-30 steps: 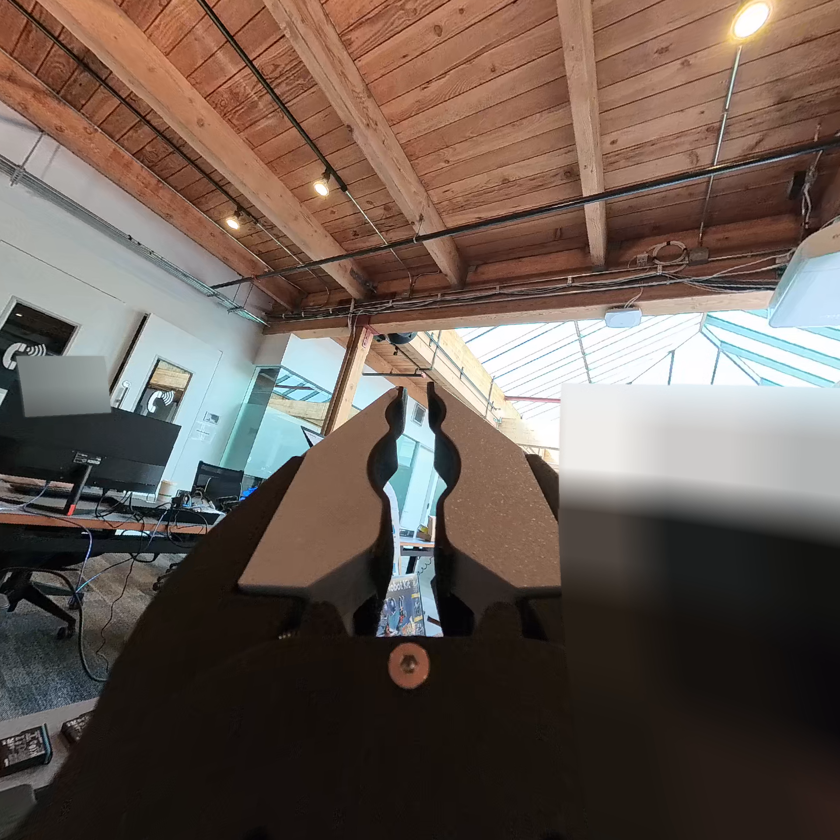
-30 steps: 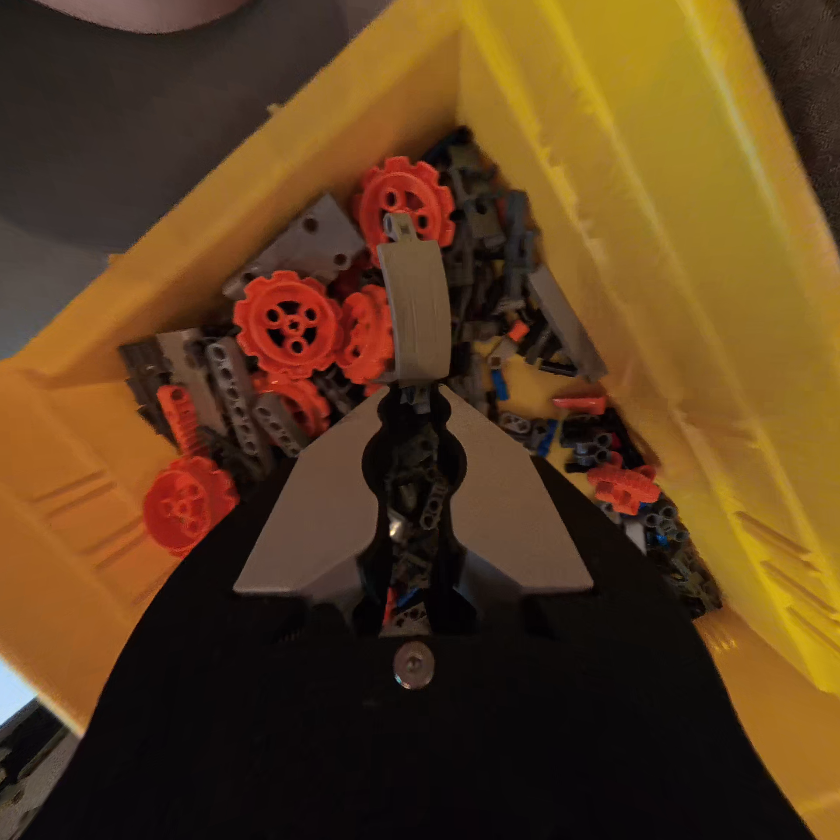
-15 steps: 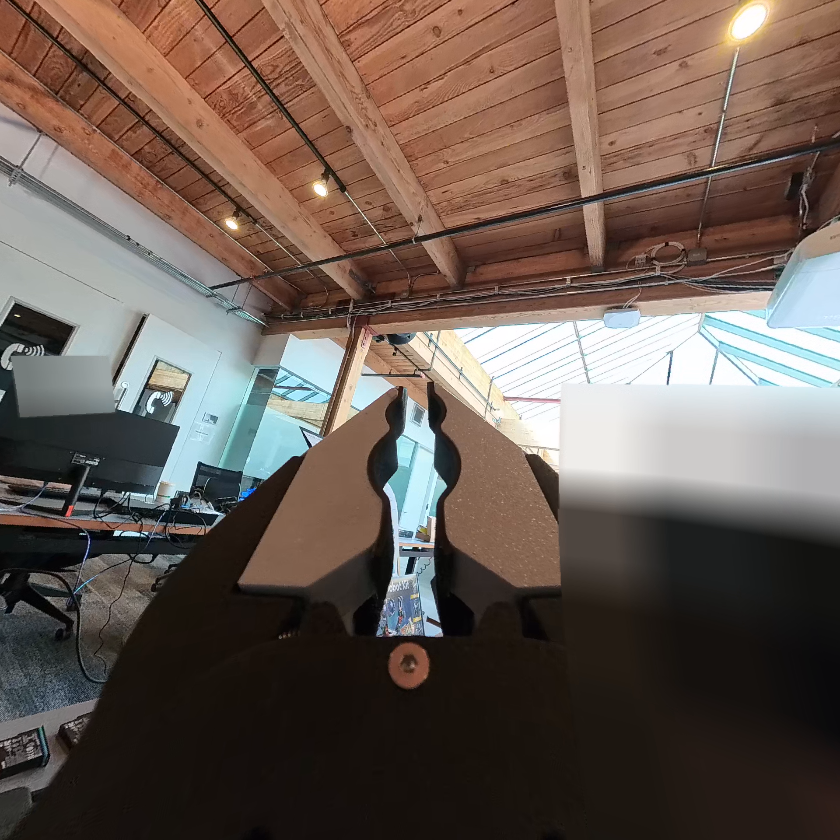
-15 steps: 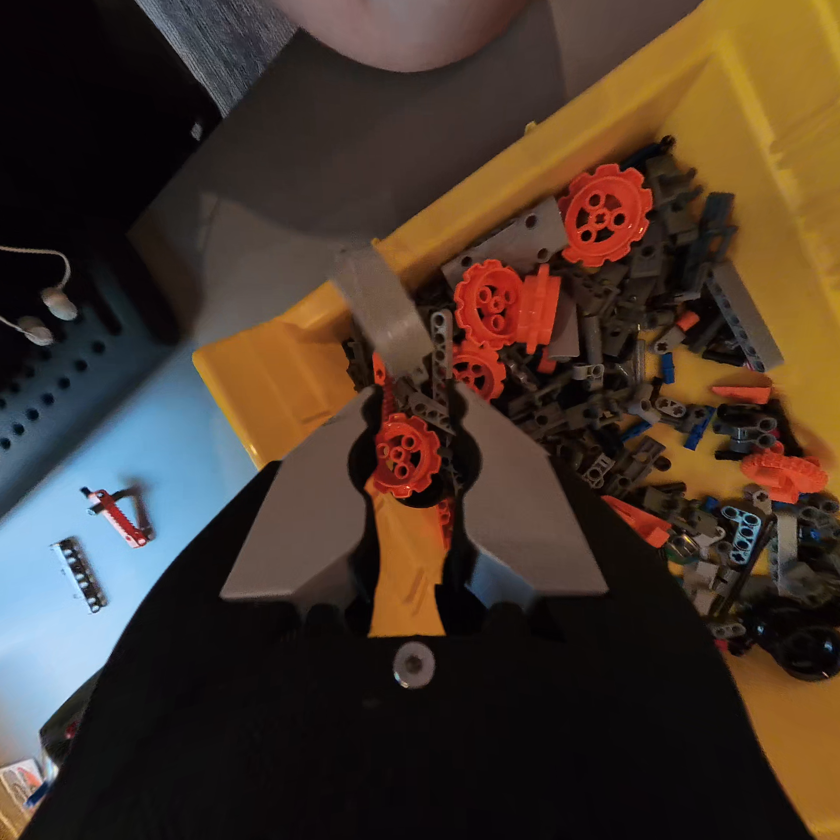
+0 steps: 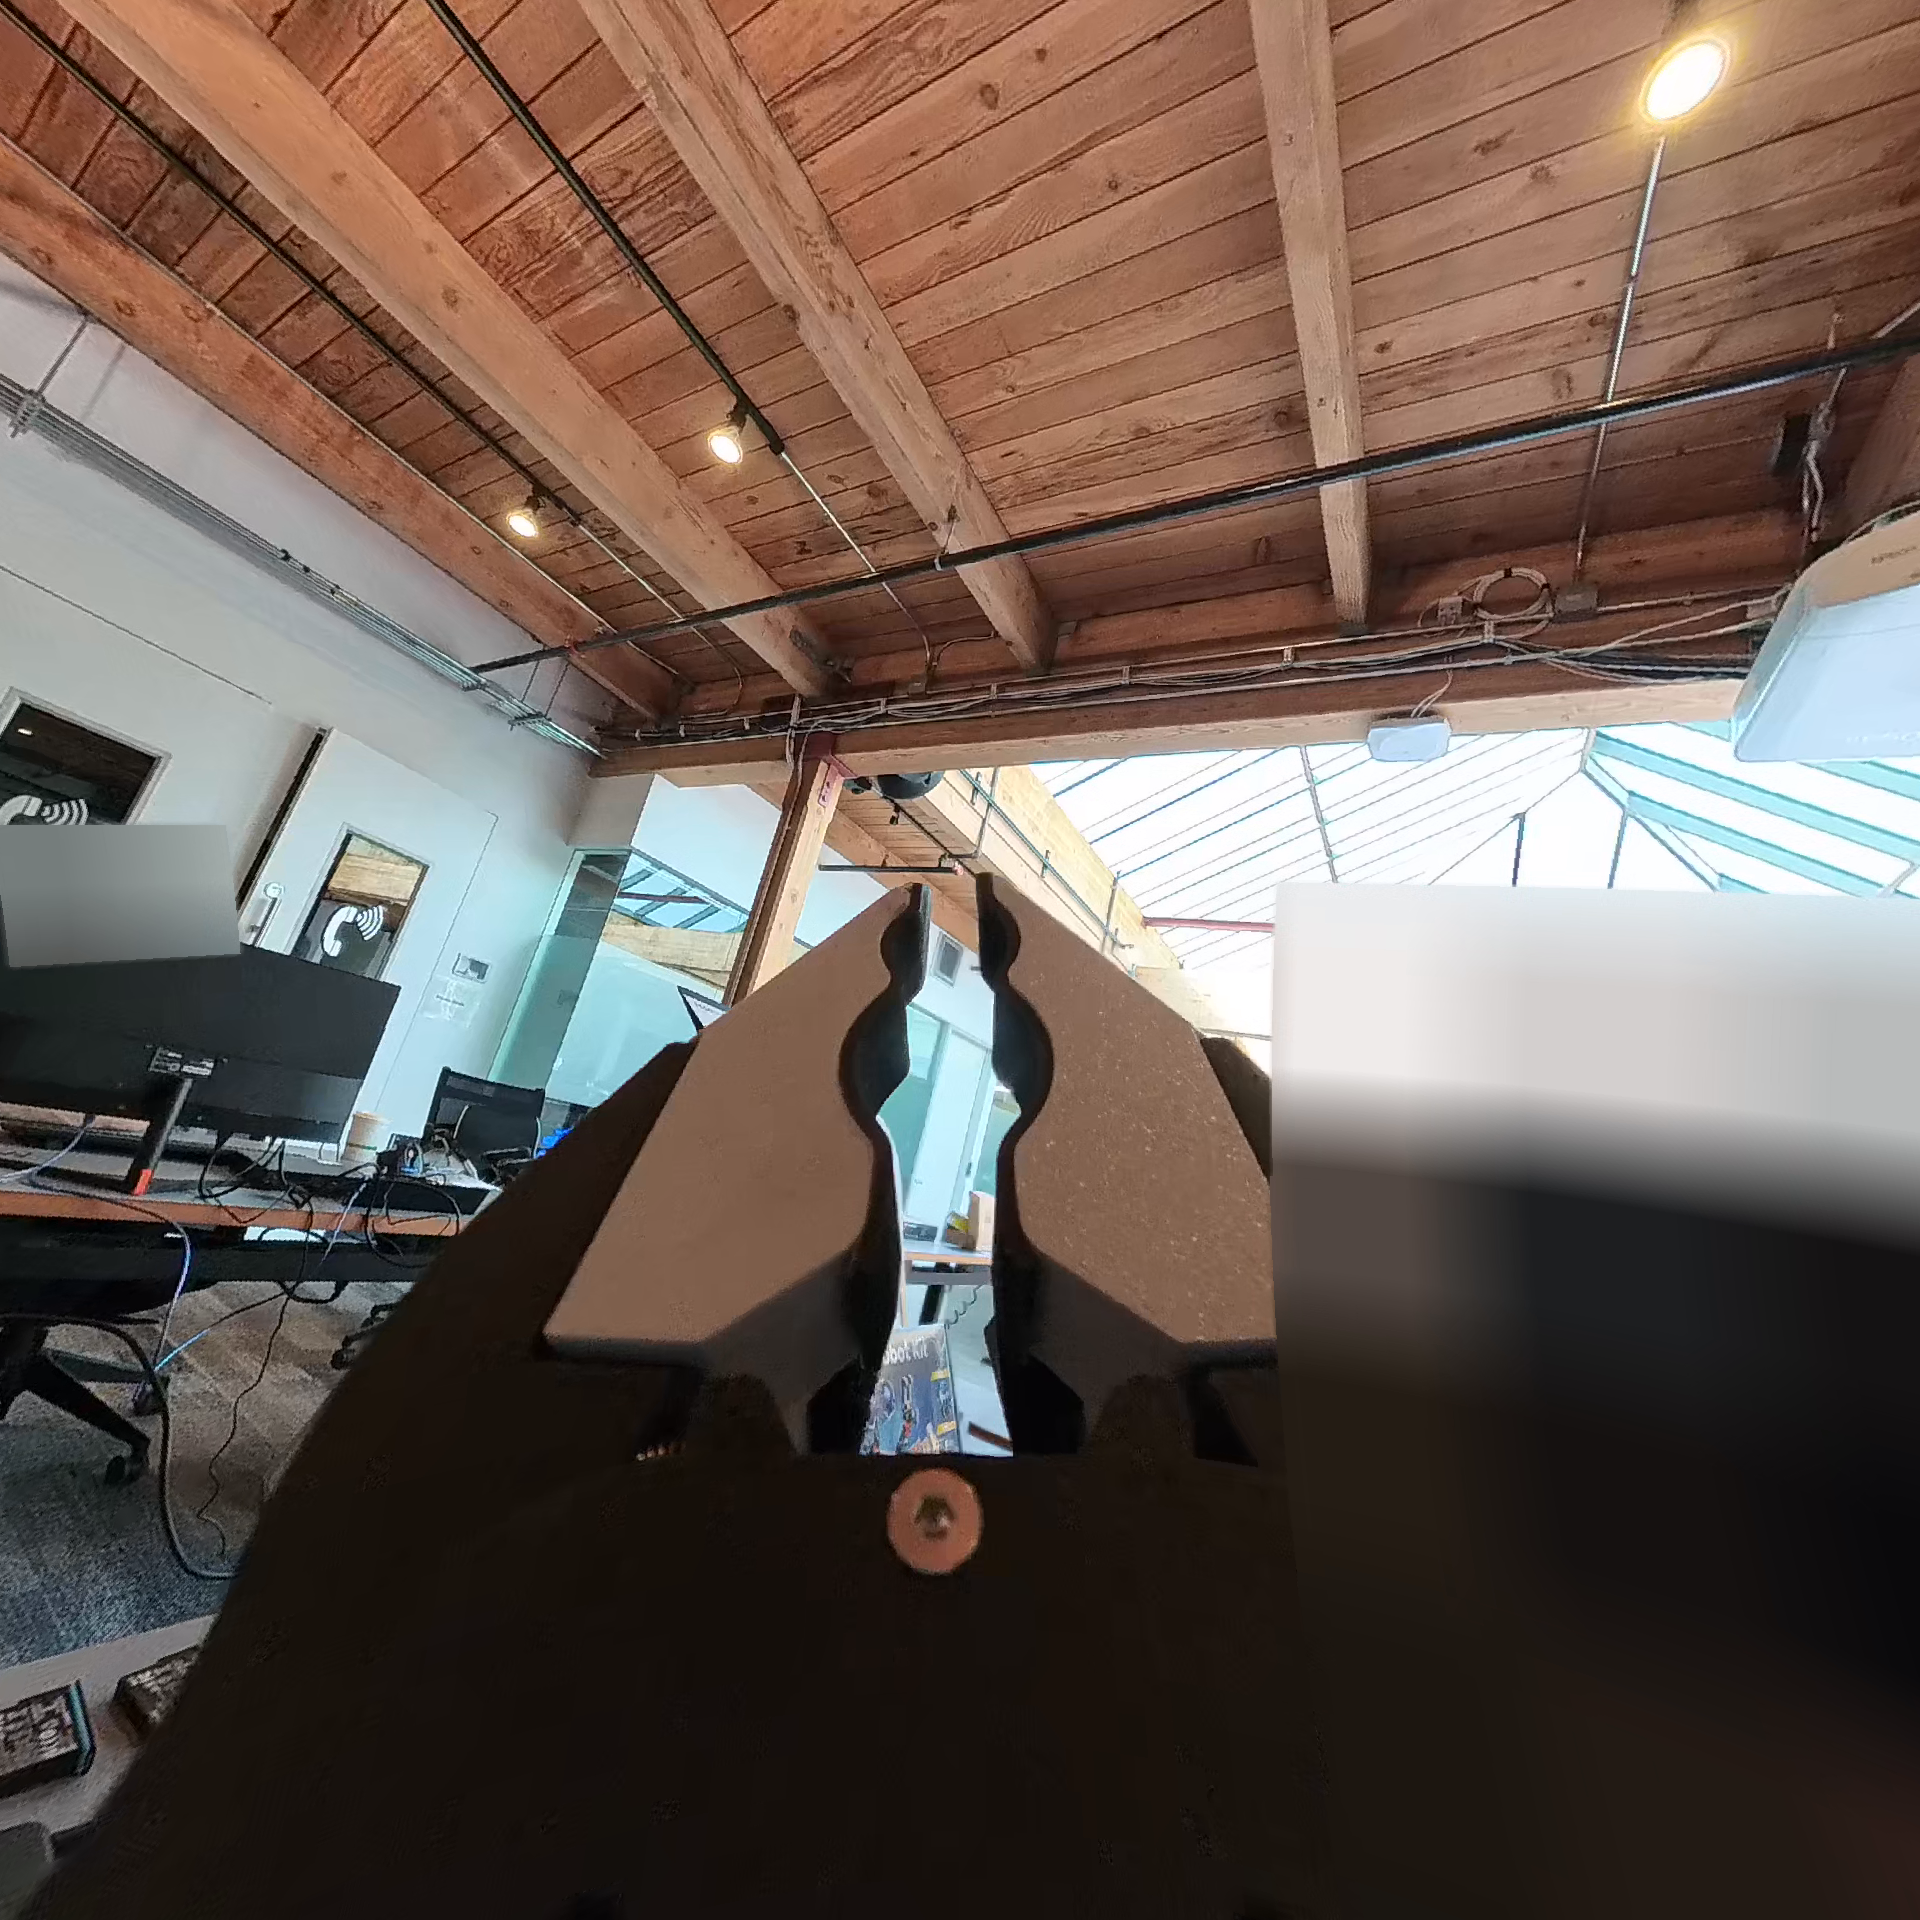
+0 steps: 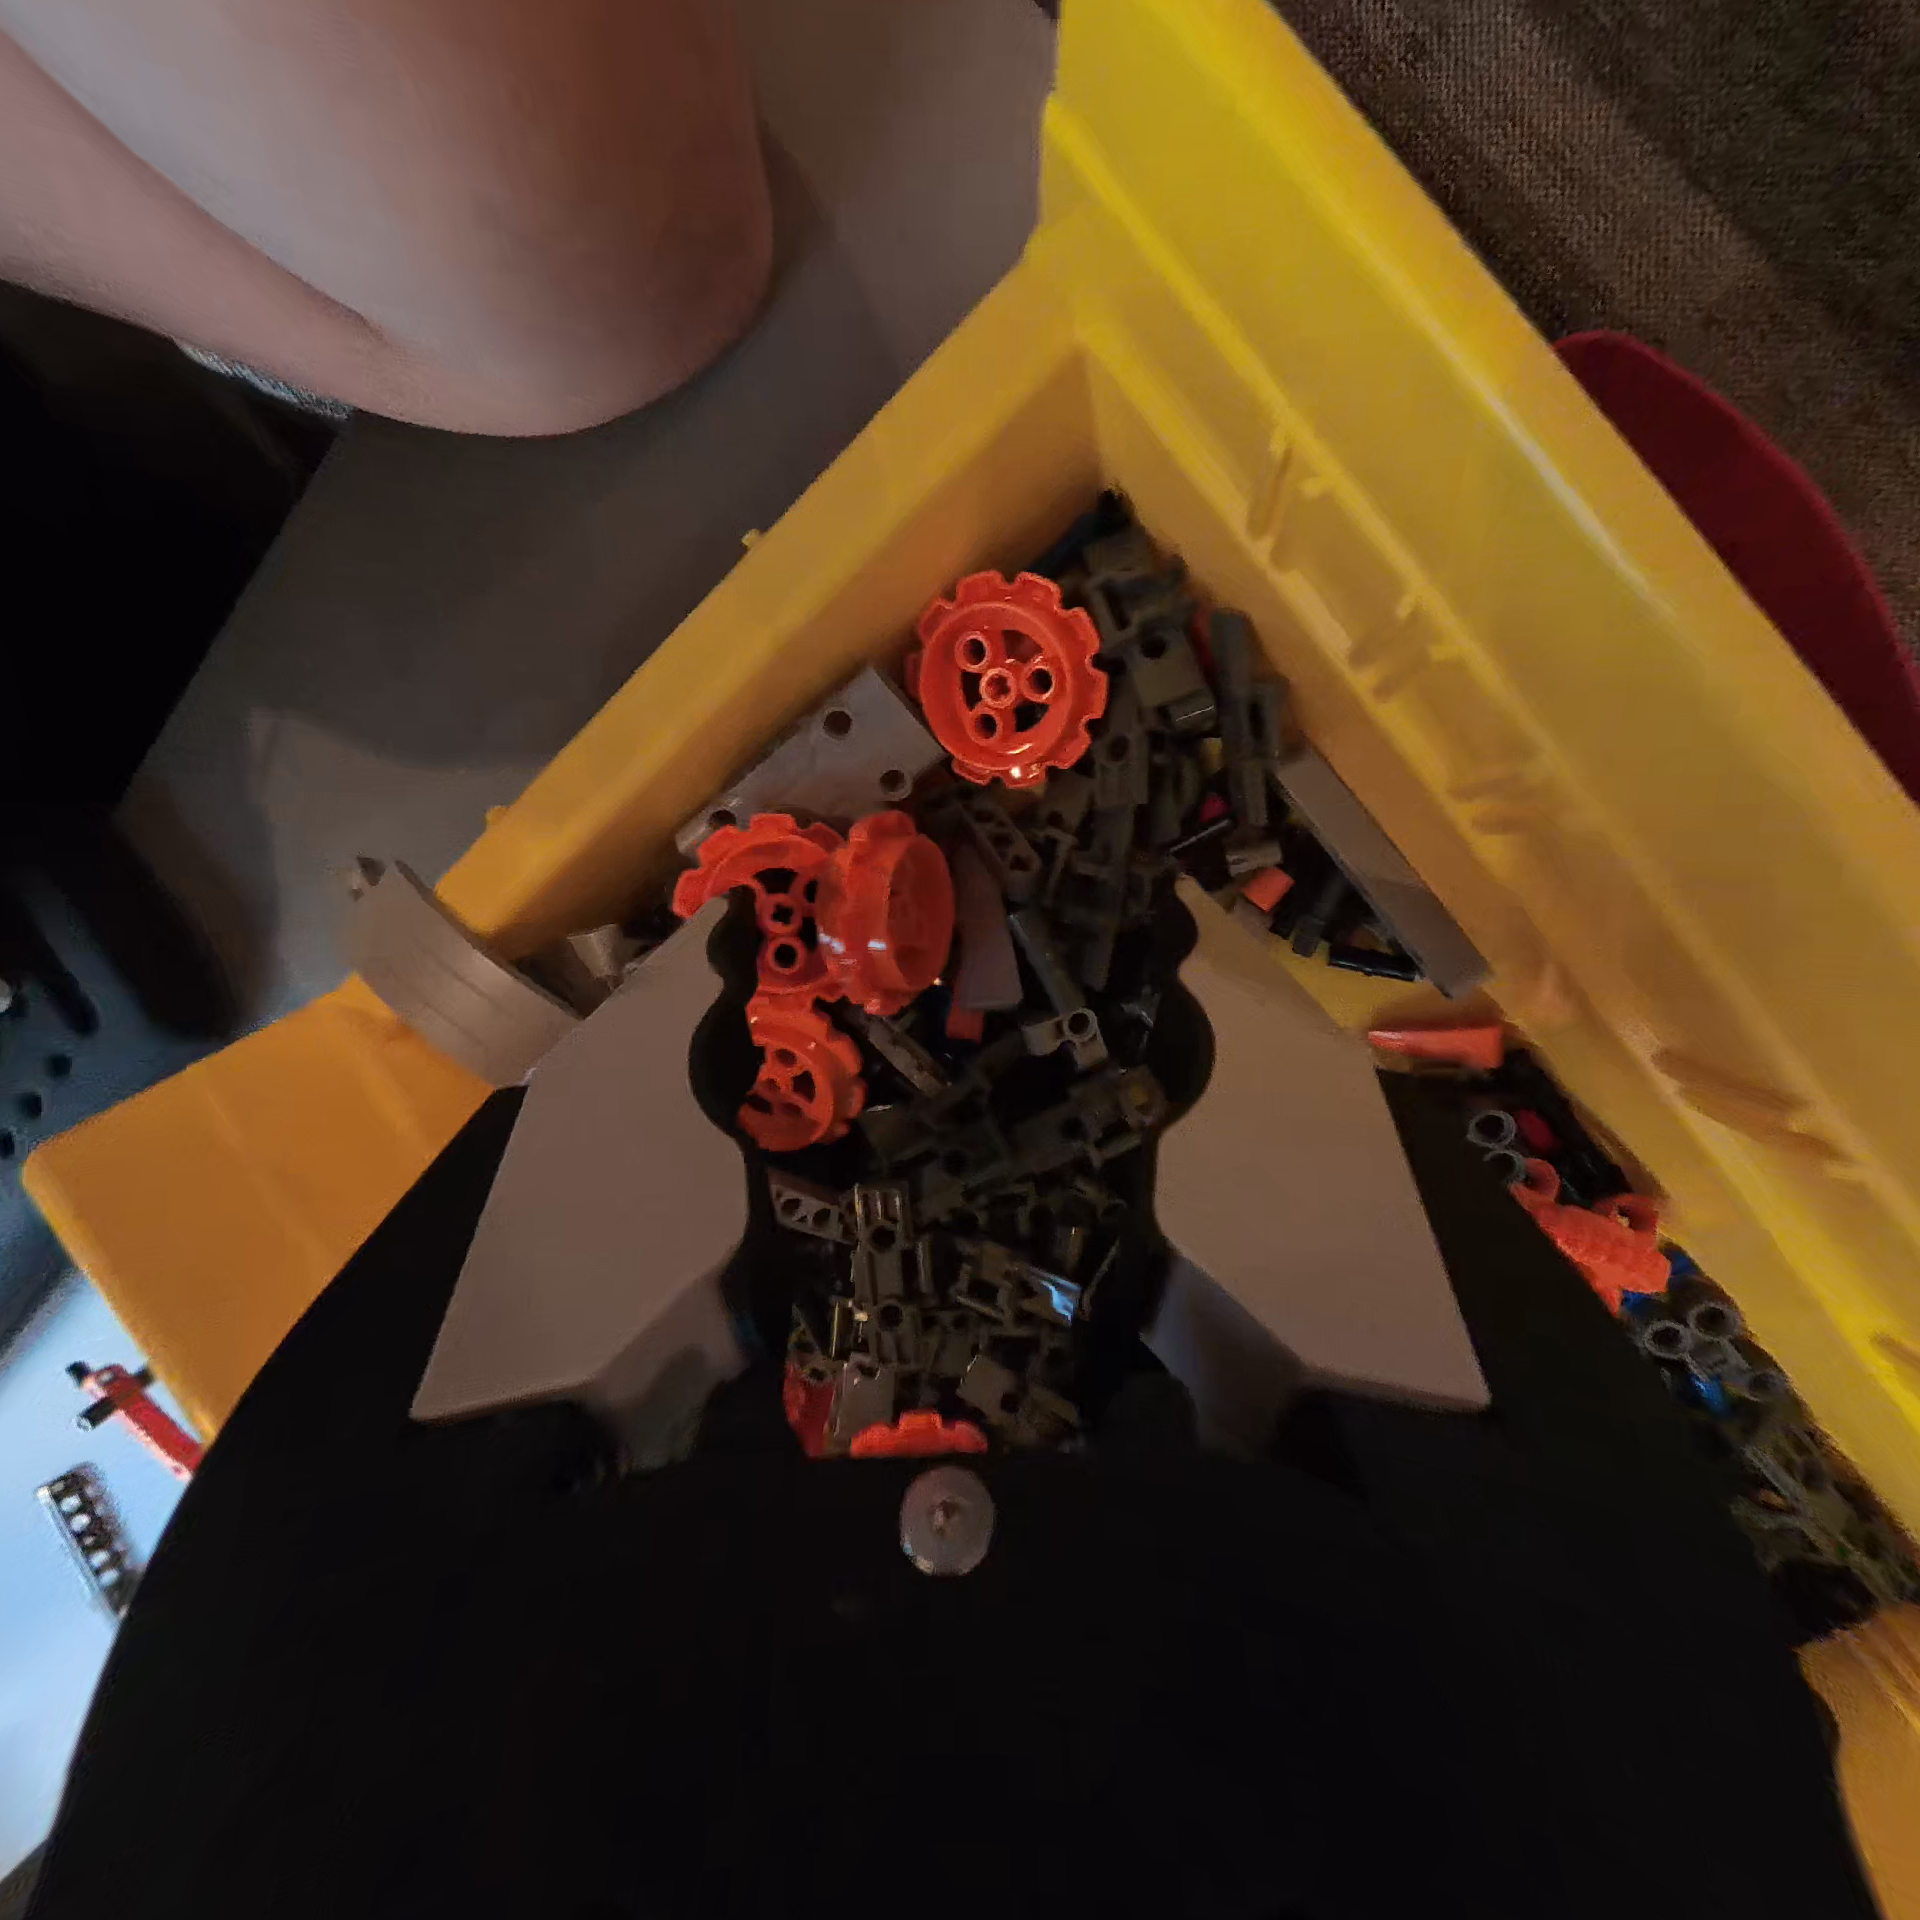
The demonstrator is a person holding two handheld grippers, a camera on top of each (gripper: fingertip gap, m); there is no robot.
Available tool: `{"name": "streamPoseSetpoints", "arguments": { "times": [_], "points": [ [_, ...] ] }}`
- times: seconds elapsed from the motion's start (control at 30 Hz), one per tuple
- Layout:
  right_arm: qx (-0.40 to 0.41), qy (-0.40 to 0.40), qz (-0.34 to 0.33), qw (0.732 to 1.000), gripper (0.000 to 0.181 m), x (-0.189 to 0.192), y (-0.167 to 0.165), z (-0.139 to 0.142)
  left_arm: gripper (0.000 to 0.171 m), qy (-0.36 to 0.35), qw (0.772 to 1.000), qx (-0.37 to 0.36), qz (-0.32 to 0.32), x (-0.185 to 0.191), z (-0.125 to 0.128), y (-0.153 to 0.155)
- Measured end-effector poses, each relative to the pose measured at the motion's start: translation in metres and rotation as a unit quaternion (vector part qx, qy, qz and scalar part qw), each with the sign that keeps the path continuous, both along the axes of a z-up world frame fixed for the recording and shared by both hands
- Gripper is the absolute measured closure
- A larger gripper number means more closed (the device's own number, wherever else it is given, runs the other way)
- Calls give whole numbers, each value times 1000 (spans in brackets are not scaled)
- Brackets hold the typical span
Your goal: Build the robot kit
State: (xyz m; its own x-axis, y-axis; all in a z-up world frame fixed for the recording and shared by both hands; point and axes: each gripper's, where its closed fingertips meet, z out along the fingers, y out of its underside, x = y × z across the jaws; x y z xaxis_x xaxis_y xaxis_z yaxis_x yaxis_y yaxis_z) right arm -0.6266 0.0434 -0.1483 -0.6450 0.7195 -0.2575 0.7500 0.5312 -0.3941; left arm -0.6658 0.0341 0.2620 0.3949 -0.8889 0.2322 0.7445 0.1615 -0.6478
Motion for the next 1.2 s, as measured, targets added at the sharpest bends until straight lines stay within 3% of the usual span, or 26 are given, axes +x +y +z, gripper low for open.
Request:
{"name": "streamPoseSetpoints", "arguments": {
  "times": [0.17,0.27,0.63,0.7,0.73,0.83,1.0,1.1,1.2],
  "points": [
    [-71,-34,109,991,118,55,-35,37,165,-2,1000,3,1,-2,1,-2],
    [-80,-87,148,982,121,90,-52,39,165,-6,1000,5,5,-3,1,-2],
    [-19,-131,184,974,147,96,-58,10,165,0,1000,-1,2,2,0,2],
    [-5,-136,179,974,156,97,-50,14,165,-1,1000,1,5,0,0,0],
    [-2,-139,177,974,175,98,-45,18,165,-2,1000,3,7,-1,1,-1],
    [-7,-138,138,981,178,96,-31,32,165,-2,1000,3,7,-2,1,-1],
    [0,-92,65,994,153,77,6,44,165,-4,1000,5,5,-2,1,-2],
    [45,-24,-64,997,148,35,59,39,165,-3,1000,6,8,-2,1,-3],
    [85,35,-201,975,142,-3,114,29,165,-4,1000,4,5,-2,1,-1]
  ]
}}
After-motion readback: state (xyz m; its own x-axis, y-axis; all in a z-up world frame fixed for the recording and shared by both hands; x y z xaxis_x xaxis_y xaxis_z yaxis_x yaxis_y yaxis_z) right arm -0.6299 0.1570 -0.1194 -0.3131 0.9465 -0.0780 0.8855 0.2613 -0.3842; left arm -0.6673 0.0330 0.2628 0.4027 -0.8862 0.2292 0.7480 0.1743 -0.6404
